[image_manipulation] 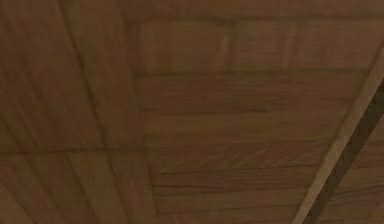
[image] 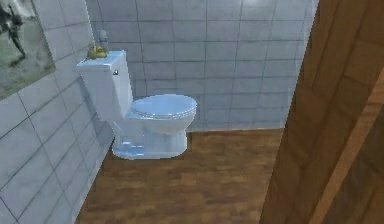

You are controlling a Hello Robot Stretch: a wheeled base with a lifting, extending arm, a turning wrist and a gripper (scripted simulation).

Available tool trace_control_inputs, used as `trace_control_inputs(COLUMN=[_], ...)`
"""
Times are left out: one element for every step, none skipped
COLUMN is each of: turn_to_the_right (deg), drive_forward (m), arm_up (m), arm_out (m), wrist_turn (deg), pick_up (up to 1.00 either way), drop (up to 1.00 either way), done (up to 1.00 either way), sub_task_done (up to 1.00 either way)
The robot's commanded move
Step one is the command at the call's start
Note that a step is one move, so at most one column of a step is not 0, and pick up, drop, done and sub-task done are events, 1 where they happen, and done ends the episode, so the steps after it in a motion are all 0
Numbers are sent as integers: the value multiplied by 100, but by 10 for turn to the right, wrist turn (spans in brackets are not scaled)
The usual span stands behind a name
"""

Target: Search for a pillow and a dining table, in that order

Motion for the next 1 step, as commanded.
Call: trace_control_inputs(turn_to_the_right=[-30], drive_forward=[0], arm_up=[0], arm_out=[0], wrist_turn=[0], pick_up=[0], drop=[0], done=[0], sub_task_done=[0])
